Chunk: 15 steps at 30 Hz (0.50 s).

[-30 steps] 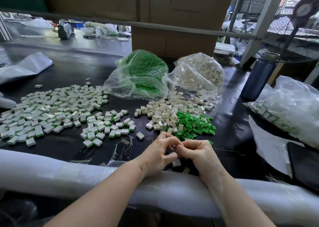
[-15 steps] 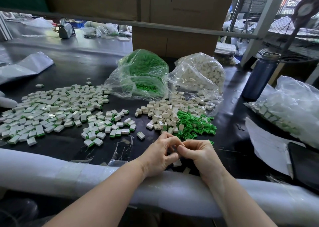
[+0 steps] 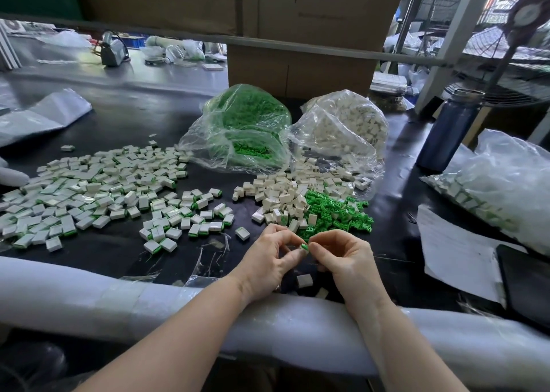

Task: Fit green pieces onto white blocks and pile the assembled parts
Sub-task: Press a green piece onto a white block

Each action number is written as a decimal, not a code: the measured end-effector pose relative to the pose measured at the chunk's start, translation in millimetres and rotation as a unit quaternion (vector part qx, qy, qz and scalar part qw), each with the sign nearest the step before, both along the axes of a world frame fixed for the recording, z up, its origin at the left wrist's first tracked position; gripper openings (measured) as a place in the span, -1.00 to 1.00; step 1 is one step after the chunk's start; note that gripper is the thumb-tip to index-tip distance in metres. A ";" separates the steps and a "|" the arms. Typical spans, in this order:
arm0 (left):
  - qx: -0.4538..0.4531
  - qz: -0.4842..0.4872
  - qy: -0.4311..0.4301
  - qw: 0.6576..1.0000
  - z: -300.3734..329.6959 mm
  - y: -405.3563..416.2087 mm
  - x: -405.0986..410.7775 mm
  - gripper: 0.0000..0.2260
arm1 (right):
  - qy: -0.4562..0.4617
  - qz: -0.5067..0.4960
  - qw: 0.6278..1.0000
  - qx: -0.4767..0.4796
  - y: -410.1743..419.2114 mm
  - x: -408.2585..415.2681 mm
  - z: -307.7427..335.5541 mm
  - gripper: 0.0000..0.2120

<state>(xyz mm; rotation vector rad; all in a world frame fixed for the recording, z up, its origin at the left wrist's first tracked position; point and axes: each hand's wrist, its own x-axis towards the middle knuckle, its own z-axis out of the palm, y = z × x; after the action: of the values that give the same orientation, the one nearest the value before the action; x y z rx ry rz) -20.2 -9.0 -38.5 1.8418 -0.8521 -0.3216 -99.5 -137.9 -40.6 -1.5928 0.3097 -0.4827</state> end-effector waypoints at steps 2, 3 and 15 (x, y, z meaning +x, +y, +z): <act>0.005 -0.001 -0.006 1.000 -0.3 -0.3 -0.6 -0.92 | 0.007 -0.004 0.999 -0.041 -0.3 -0.3 0.0 -0.87; 0.008 -0.003 -0.007 1.000 -0.1 -0.2 -0.9 -0.91 | 0.015 -0.005 0.998 -0.065 -0.3 0.6 -0.1 -0.85; -0.038 0.191 0.037 0.980 -3.7 3.5 4.0 -0.84 | 0.038 -0.072 0.994 -0.072 -1.5 1.2 -0.2 -0.84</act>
<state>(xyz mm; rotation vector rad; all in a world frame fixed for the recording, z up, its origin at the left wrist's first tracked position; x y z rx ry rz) -16.2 -5.5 -42.2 1.8631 -0.4398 -0.1106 -98.3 -139.4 -40.8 -1.7400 0.4578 -0.5664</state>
